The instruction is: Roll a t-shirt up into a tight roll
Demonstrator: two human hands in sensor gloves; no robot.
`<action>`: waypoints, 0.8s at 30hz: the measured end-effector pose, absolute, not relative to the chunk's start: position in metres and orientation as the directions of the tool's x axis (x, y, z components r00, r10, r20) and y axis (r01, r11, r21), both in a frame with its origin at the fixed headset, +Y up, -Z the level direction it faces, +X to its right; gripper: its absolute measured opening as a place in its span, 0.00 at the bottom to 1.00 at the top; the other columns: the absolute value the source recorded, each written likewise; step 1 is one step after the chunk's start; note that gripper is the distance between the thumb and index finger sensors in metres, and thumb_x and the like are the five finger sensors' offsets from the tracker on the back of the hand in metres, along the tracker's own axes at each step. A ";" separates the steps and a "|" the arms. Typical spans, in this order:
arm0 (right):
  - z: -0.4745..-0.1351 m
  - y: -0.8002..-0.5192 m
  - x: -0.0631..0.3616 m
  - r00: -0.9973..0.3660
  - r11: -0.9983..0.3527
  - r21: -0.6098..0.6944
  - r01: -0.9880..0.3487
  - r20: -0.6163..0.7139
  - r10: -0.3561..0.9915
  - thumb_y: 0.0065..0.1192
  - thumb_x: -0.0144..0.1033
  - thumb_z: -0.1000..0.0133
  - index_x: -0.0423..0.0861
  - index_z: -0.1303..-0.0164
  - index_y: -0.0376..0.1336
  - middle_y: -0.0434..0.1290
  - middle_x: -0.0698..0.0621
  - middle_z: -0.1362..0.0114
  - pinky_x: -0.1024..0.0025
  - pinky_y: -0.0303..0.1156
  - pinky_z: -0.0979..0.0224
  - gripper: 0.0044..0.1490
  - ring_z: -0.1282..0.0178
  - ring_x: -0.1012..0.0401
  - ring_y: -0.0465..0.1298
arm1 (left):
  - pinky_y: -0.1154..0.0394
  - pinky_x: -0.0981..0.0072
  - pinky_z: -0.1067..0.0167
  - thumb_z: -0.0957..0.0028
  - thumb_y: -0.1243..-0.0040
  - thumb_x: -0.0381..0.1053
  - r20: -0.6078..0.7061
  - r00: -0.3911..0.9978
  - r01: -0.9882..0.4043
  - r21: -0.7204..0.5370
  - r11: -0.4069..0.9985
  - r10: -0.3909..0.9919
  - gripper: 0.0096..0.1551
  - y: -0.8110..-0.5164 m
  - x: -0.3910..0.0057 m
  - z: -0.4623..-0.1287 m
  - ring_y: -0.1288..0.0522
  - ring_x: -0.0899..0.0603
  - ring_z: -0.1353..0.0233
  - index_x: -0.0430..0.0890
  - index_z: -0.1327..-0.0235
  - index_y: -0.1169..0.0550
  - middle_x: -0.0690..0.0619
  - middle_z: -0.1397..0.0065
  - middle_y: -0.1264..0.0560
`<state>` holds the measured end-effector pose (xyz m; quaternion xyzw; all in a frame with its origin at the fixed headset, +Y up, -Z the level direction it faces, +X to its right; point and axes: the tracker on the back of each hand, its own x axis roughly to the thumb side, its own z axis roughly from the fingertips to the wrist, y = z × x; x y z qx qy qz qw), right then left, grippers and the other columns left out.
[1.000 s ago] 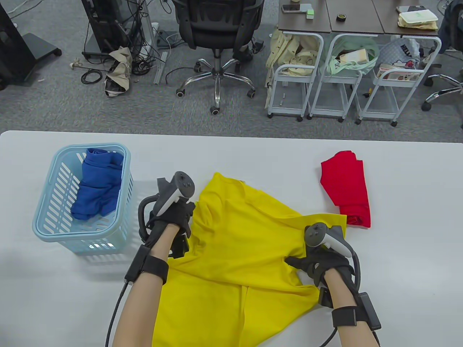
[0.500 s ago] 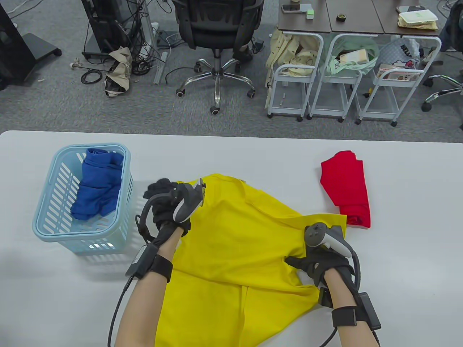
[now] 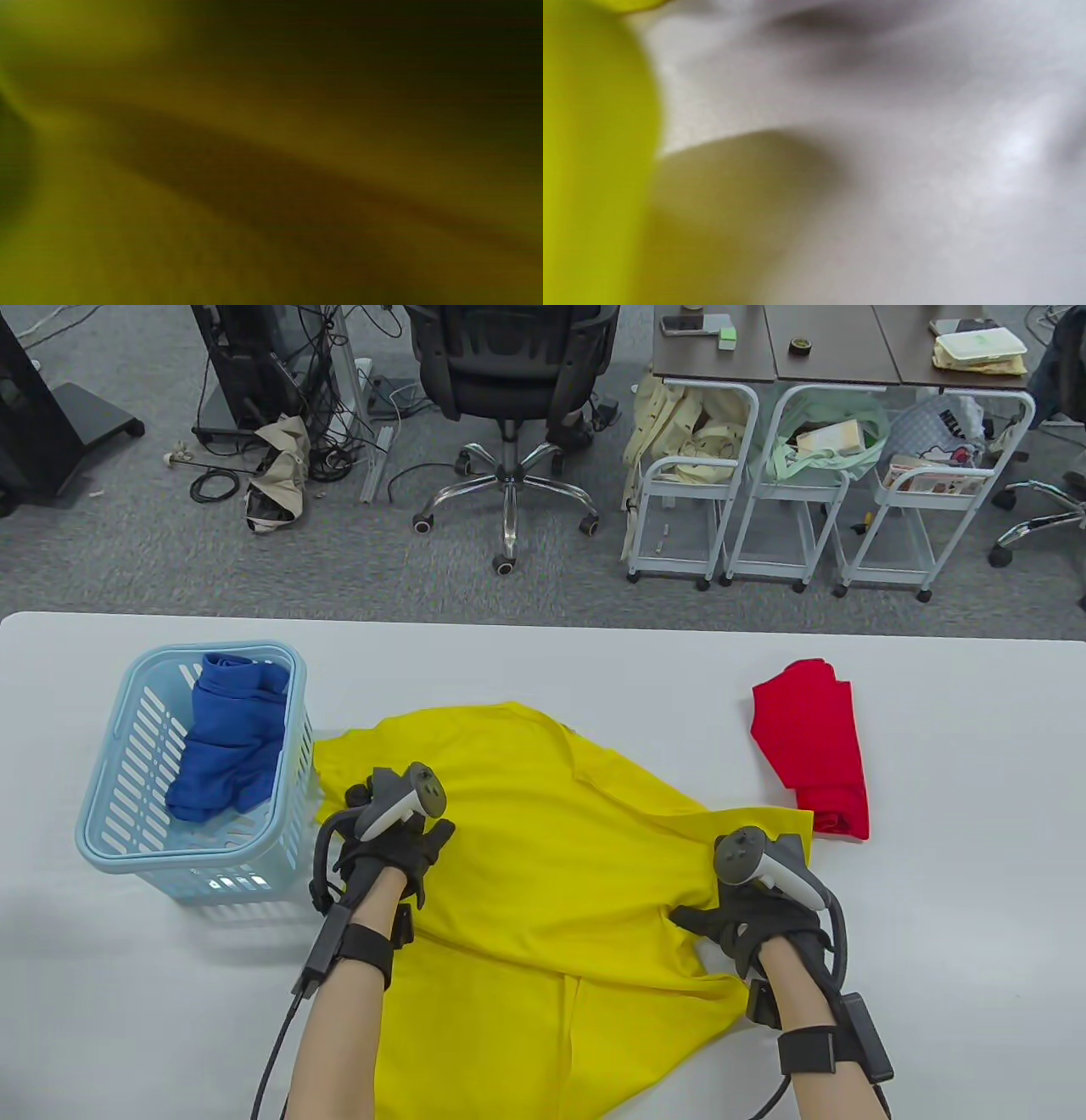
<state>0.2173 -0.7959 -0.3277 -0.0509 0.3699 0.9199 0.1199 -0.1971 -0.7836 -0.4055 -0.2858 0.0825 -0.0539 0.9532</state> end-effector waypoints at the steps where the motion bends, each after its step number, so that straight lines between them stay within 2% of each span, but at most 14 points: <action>1: -0.328 -0.794 0.217 -0.967 -0.703 0.664 -0.256 -0.185 0.177 0.45 0.72 0.47 0.52 0.29 0.11 0.08 0.44 0.27 0.36 0.20 0.31 0.67 0.27 0.42 0.11 | 0.50 0.31 0.24 0.45 0.83 0.71 -0.142 0.979 0.042 -0.567 0.823 -0.149 0.44 -0.782 -0.196 -0.408 0.58 0.25 0.17 0.55 0.20 0.68 0.32 0.15 0.65; 5: -0.324 -0.790 0.214 -0.971 -0.723 0.648 -0.240 -0.171 0.170 0.44 0.68 0.44 0.49 0.26 0.14 0.11 0.41 0.25 0.35 0.24 0.29 0.64 0.25 0.40 0.14 | 0.50 0.30 0.24 0.42 0.78 0.69 -0.195 0.972 -0.012 -0.599 0.800 -0.131 0.43 -0.774 -0.187 -0.405 0.57 0.25 0.17 0.53 0.19 0.67 0.33 0.14 0.64; 9: -0.325 -0.787 0.209 -0.973 -0.730 0.644 -0.229 -0.156 0.168 0.45 0.66 0.43 0.48 0.23 0.17 0.14 0.40 0.23 0.35 0.26 0.27 0.63 0.23 0.38 0.17 | 0.53 0.30 0.24 0.42 0.79 0.70 -0.022 0.999 0.031 -0.520 0.854 -0.049 0.44 -0.760 -0.165 -0.377 0.63 0.25 0.17 0.53 0.18 0.67 0.35 0.14 0.69; 11: -0.326 -0.788 0.203 -0.979 -0.732 0.650 -0.204 -0.138 0.150 0.44 0.66 0.42 0.48 0.24 0.16 0.13 0.41 0.23 0.35 0.26 0.27 0.62 0.23 0.39 0.17 | 0.55 0.31 0.23 0.43 0.80 0.70 0.045 0.999 0.006 -0.540 0.842 0.022 0.44 -0.759 -0.157 -0.362 0.64 0.26 0.16 0.55 0.17 0.67 0.37 0.14 0.69; 14: -0.327 -0.786 0.194 -0.983 -0.732 0.656 -0.183 -0.108 0.149 0.44 0.66 0.42 0.48 0.24 0.17 0.14 0.41 0.23 0.35 0.26 0.27 0.62 0.23 0.39 0.17 | 0.54 0.31 0.24 0.44 0.81 0.72 0.089 0.996 0.043 -0.615 0.788 0.015 0.45 -0.774 -0.160 -0.346 0.63 0.25 0.16 0.55 0.18 0.68 0.37 0.13 0.69; 15: -0.328 -0.782 0.195 -0.984 -0.733 0.656 -0.178 -0.109 0.141 0.44 0.66 0.42 0.48 0.23 0.18 0.15 0.41 0.22 0.35 0.28 0.26 0.61 0.22 0.39 0.18 | 0.58 0.30 0.25 0.44 0.82 0.73 0.087 0.996 0.058 -0.661 0.748 -0.001 0.45 -0.784 -0.166 -0.342 0.68 0.25 0.17 0.55 0.19 0.69 0.39 0.15 0.74; 16: -0.328 -0.779 0.195 -0.983 -0.736 0.652 -0.183 -0.115 0.142 0.45 0.64 0.42 0.48 0.21 0.20 0.17 0.41 0.21 0.36 0.31 0.25 0.60 0.21 0.39 0.21 | 0.63 0.29 0.27 0.44 0.82 0.73 0.091 0.996 0.073 -0.668 0.741 -0.016 0.46 -0.789 -0.169 -0.338 0.74 0.26 0.20 0.56 0.24 0.76 0.40 0.18 0.80; 17: -0.328 -0.772 0.196 -0.980 -0.741 0.640 -0.201 -0.133 0.151 0.47 0.63 0.41 0.47 0.20 0.23 0.21 0.40 0.19 0.37 0.33 0.24 0.59 0.19 0.38 0.24 | 0.65 0.29 0.29 0.46 0.87 0.73 0.111 0.993 0.097 -0.643 0.760 -0.032 0.46 -0.793 -0.174 -0.334 0.75 0.26 0.21 0.55 0.25 0.78 0.39 0.20 0.81; 19: -0.327 -0.754 0.194 -0.976 -0.766 0.605 -0.215 -0.153 0.154 0.49 0.59 0.40 0.46 0.17 0.28 0.26 0.38 0.17 0.38 0.38 0.23 0.56 0.17 0.36 0.30 | 0.68 0.29 0.29 0.46 0.87 0.73 0.086 0.996 0.049 -0.652 0.757 0.010 0.45 -0.795 -0.182 -0.328 0.77 0.26 0.21 0.55 0.26 0.78 0.40 0.20 0.83; 21: -0.327 -0.736 0.182 -0.984 -0.806 0.564 -0.180 -0.096 0.153 0.52 0.54 0.40 0.45 0.15 0.35 0.35 0.39 0.14 0.39 0.43 0.22 0.52 0.15 0.37 0.38 | 0.69 0.29 0.29 0.46 0.86 0.74 0.090 0.996 0.041 -0.666 0.745 0.026 0.46 -0.795 -0.185 -0.328 0.79 0.27 0.22 0.56 0.26 0.79 0.41 0.21 0.83; 24: -0.328 -0.722 0.141 -0.968 -0.821 0.563 -0.100 0.137 0.212 0.53 0.47 0.39 0.48 0.15 0.41 0.42 0.42 0.13 0.42 0.47 0.20 0.45 0.12 0.41 0.44 | 0.71 0.29 0.31 0.47 0.87 0.74 0.090 0.996 0.045 -0.676 0.736 0.022 0.46 -0.797 -0.185 -0.328 0.80 0.27 0.23 0.55 0.28 0.80 0.41 0.22 0.85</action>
